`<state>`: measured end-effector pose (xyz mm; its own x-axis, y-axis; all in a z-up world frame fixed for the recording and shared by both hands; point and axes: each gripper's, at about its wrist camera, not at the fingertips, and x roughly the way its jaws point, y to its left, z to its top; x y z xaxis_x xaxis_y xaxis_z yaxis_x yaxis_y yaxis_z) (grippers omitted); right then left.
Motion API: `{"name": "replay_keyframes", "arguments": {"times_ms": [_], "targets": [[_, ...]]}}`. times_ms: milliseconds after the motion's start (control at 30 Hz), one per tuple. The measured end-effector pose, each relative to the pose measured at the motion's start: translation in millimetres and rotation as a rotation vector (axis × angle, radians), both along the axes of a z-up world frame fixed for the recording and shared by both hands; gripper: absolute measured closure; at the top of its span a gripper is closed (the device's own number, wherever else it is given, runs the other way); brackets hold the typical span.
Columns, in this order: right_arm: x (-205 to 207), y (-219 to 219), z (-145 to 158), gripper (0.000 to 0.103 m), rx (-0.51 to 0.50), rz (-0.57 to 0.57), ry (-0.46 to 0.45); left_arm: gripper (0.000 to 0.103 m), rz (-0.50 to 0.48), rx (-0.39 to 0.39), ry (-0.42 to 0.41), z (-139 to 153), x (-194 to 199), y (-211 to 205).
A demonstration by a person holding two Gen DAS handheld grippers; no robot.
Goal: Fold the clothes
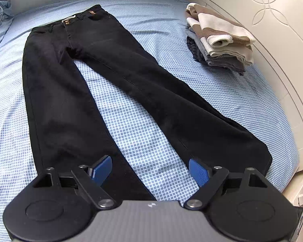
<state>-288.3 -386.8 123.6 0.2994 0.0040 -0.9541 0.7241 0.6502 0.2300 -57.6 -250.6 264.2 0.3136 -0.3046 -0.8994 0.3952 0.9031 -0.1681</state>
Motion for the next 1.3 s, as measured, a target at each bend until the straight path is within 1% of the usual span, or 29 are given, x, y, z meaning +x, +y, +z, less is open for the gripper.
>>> {"name": "replay_keyframes", "arguments": {"times_ms": [33,100,167,233,300,333,367,400,467,567,667,767,900,967,1100,1200,1300], "targets": [[-2,2,-1,0.095,-0.004,0.004,0.019,0.017,0.000,-0.004,0.000,1,-1,3],[-7,6,5,0.095,0.003,0.017,0.029,0.017,-0.004,-0.004,-0.007,3,-5,9],[-14,14,19,0.095,0.002,0.045,0.009,0.017,-0.008,-0.007,-0.010,5,-8,14],[-17,26,33,0.095,-0.015,0.106,-0.005,0.017,-0.008,-0.015,-0.009,6,-10,19],[-23,36,45,0.096,0.001,0.145,-0.011,0.017,-0.007,-0.023,-0.012,7,-12,23],[-28,41,50,0.099,0.011,0.167,0.000,0.017,-0.005,-0.025,-0.014,8,-13,26],[-31,47,48,0.099,0.016,0.192,0.020,0.017,-0.002,-0.027,-0.014,8,-13,28],[-33,54,45,0.099,0.020,0.216,0.043,0.017,0.003,-0.028,-0.013,8,-14,31],[-46,68,33,0.099,-0.004,0.263,0.115,0.017,0.015,-0.029,-0.010,6,-15,37],[-64,69,17,0.099,-0.011,0.262,0.183,0.017,0.034,-0.022,-0.005,4,-16,47],[-66,51,24,0.097,0.054,0.165,0.102,0.017,0.057,-0.015,0.000,0,-18,59],[-34,54,32,0.096,0.050,0.217,0.038,0.016,0.094,-0.002,0.017,-6,-21,73],[12,60,39,0.096,0.039,0.307,-0.035,0.016,0.167,-0.006,0.029,-9,-26,94],[37,69,34,0.096,0.037,0.371,-0.039,0.014,0.212,-0.014,0.034,-11,-28,107],[74,90,21,0.096,0.013,0.525,-0.040,0.013,0.294,-0.067,0.080,-21,-35,137],[91,104,16,0.095,-0.020,0.638,-0.034,0.013,0.329,-0.047,0.095,-35,-44,154],[103,112,10,0.095,-0.027,0.721,-0.012,0.013,0.364,-0.029,0.121,-54,-54,169]]}}
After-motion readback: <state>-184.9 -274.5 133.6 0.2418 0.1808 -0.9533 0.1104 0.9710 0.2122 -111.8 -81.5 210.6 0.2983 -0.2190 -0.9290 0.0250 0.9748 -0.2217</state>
